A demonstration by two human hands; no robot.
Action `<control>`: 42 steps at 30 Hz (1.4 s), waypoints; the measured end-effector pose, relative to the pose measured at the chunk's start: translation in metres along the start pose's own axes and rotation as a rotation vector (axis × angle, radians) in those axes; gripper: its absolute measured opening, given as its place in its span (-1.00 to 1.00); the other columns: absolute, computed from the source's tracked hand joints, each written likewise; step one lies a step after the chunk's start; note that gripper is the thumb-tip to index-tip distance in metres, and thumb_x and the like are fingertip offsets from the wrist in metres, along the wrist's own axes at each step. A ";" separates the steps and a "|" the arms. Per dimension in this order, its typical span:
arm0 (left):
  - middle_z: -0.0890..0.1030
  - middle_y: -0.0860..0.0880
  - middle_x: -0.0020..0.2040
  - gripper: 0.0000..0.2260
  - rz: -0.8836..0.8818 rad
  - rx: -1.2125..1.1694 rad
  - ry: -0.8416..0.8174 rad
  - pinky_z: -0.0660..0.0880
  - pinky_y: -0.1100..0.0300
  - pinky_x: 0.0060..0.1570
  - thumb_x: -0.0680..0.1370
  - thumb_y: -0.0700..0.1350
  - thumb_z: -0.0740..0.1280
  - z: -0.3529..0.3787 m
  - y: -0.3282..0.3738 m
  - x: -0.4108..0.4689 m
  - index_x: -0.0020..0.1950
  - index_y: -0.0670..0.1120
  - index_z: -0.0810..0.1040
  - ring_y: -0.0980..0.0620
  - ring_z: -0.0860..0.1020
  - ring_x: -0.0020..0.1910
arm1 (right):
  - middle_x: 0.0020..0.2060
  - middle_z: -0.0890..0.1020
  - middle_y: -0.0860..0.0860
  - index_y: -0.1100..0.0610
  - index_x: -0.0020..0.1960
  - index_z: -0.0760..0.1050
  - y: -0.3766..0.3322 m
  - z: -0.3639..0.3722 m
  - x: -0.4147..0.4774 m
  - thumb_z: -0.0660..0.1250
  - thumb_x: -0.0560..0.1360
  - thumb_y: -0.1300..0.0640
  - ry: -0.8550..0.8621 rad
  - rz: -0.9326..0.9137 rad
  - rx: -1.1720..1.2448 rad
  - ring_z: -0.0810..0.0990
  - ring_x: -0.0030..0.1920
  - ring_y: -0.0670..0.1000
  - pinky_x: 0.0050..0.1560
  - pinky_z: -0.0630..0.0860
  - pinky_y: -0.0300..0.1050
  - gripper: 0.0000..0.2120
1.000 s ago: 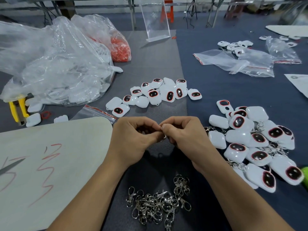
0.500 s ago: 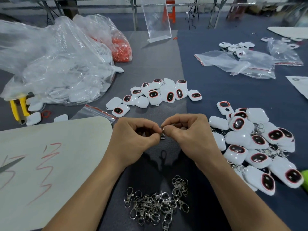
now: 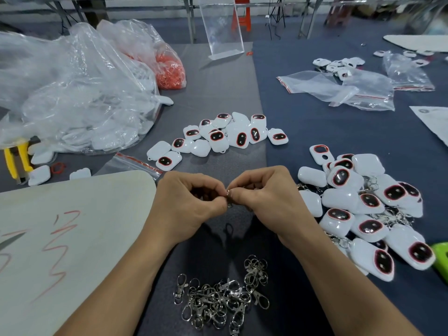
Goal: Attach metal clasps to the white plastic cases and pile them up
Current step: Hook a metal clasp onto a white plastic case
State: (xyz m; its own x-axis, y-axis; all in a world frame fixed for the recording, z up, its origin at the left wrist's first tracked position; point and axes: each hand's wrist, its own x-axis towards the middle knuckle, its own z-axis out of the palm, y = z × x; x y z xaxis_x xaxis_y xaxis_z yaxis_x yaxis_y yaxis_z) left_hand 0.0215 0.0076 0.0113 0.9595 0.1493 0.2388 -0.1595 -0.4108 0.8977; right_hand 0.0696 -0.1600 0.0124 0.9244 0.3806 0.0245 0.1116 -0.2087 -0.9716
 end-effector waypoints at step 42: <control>0.54 0.06 -0.34 -0.88 0.174 0.843 0.045 0.29 0.21 -0.25 0.34 -0.14 0.51 -0.001 0.000 -0.002 -0.34 -0.02 0.59 -0.03 0.50 -0.26 | -0.13 0.70 -0.08 -0.15 0.15 0.63 -0.005 0.003 -0.004 0.39 0.54 -0.11 0.320 0.053 -0.784 0.64 -0.01 0.09 -0.01 0.49 -0.06 -0.80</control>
State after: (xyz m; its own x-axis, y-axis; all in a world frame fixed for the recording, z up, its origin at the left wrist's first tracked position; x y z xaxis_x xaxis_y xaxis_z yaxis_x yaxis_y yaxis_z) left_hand 0.0195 0.0079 0.0115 0.9245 0.0502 0.3779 -0.0610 -0.9590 0.2767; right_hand 0.0643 -0.1574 0.0160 0.9811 0.1039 0.1633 0.1763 -0.8284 -0.5316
